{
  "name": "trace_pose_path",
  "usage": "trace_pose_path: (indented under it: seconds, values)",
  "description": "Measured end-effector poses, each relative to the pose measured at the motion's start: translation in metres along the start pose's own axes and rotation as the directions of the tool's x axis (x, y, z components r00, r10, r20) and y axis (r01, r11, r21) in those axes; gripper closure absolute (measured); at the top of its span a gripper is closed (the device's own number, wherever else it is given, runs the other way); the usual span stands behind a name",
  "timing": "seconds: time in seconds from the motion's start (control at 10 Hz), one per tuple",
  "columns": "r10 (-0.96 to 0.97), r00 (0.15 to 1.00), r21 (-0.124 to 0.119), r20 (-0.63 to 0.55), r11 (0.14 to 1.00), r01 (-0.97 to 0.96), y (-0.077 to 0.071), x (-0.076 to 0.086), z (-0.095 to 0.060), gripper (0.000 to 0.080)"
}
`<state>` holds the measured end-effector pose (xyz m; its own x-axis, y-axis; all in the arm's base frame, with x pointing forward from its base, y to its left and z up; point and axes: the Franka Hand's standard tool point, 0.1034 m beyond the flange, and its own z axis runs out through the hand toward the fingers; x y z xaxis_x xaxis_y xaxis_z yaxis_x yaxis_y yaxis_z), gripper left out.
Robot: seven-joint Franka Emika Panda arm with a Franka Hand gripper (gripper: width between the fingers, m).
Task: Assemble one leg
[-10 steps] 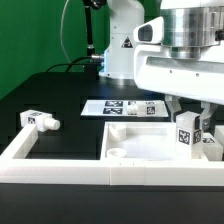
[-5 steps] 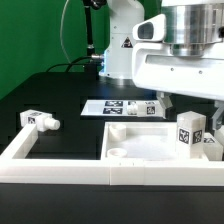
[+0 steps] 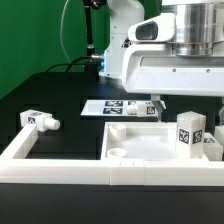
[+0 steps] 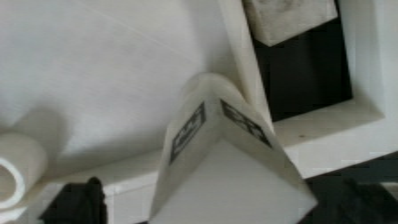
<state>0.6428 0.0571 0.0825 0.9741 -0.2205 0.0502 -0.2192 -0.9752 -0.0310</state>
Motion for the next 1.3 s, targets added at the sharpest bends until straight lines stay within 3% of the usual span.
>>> trace_pose_path:
  seconds: [0.3, 0.5, 0.8, 0.9, 1.0, 1.1, 1.3]
  values:
    - [-0.389, 0.921, -0.038, 0.005, 0.92, 0.389, -0.0007, 0.0005, -0.0005, 0.0151]
    - [-0.527, 0.85, -0.045, 0.014, 0.849, 0.527, -0.0001, 0.0006, -0.0005, 0.0151]
    - [-0.542, 0.84, -0.045, 0.016, 0.839, 0.542, 0.0011, 0.0006, 0.0001, 0.0197]
    - [-0.54, 0.841, -0.045, 0.016, 0.84, 0.54, 0.0012, 0.0005, 0.0004, 0.0381]
    - [-0.524, 0.852, -0.045, 0.016, 0.851, 0.524, 0.0011, 0.0003, 0.0007, 0.0381]
    - [-0.514, 0.857, -0.043, 0.015, 0.856, 0.515, 0.0012, 0.0004, 0.0007, 0.0514]
    - [-0.358, 0.934, -0.03, 0.005, 0.933, 0.358, 0.0015, 0.0006, 0.0006, 0.0514]
